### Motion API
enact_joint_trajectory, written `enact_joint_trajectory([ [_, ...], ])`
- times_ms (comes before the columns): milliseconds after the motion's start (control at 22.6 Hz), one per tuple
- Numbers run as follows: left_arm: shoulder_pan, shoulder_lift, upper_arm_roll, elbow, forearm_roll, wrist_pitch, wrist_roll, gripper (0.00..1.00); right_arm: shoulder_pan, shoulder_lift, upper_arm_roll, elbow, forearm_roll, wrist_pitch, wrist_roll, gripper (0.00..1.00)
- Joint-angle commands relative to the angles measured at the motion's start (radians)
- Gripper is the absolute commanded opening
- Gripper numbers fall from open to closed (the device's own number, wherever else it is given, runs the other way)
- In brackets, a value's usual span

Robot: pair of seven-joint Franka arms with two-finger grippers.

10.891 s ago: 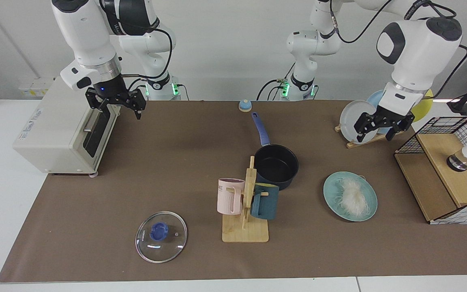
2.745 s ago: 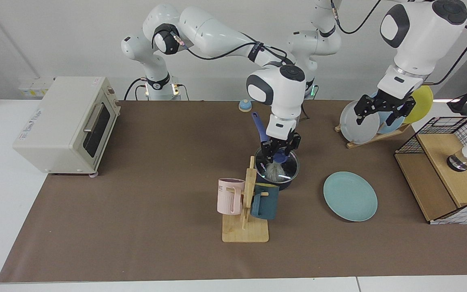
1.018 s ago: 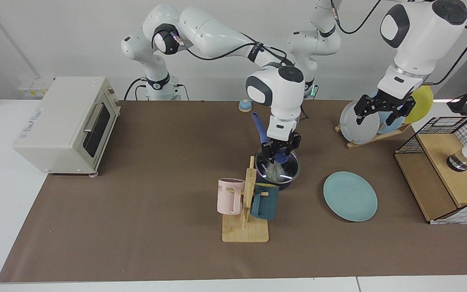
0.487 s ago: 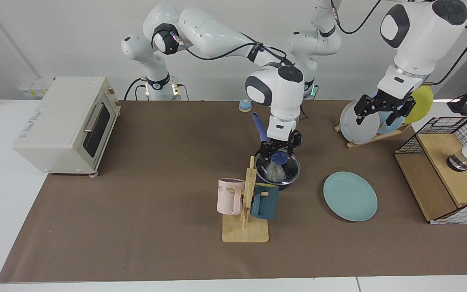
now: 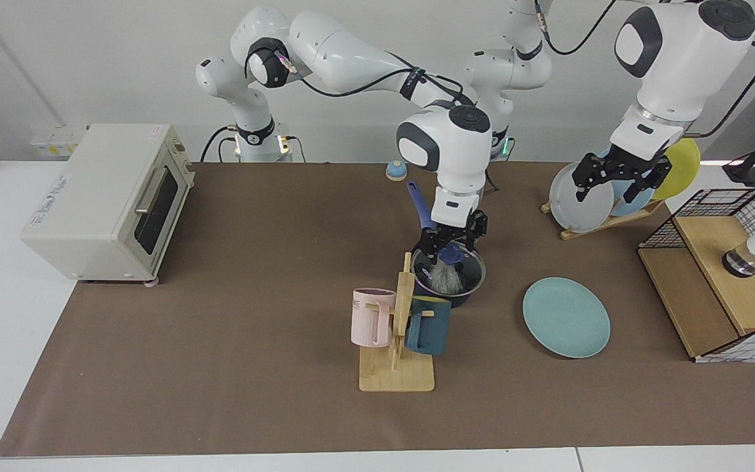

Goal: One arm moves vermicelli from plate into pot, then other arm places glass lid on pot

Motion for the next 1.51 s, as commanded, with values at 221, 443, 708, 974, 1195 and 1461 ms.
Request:
enact_joint_trajectory([
  [221, -0.007, -0.017, 0.009, -0.019, -0.014, -0.006, 0.013, 1.00, -0.044, 0.001, 0.009, -0.031, 0.014, 0.169, -0.028, 0.45],
  [443, -0.007, -0.017, 0.009, -0.019, -0.014, -0.009, 0.013, 1.00, -0.050, 0.021, 0.010, -0.030, 0.013, 0.231, -0.027, 0.14],
  [708, -0.006, -0.017, 0.009, -0.019, -0.014, -0.009, 0.013, 1.00, -0.050, 0.064, 0.007, -0.028, 0.011, 0.358, -0.024, 0.00],
  [974, -0.007, -0.017, 0.009, -0.019, -0.014, -0.009, 0.013, 1.00, -0.048, 0.064, 0.007, -0.031, 0.002, 0.356, -0.033, 0.00],
  [1195, -0.007, -0.017, 0.009, -0.019, -0.014, -0.009, 0.013, 1.00, -0.048, 0.063, 0.007, -0.031, 0.003, 0.355, -0.033, 0.00],
  [1461, -0.007, -0.017, 0.009, -0.019, -0.014, -0.009, 0.013, 1.00, -0.048, 0.060, 0.009, -0.048, 0.013, 0.358, -0.036, 0.00],
])
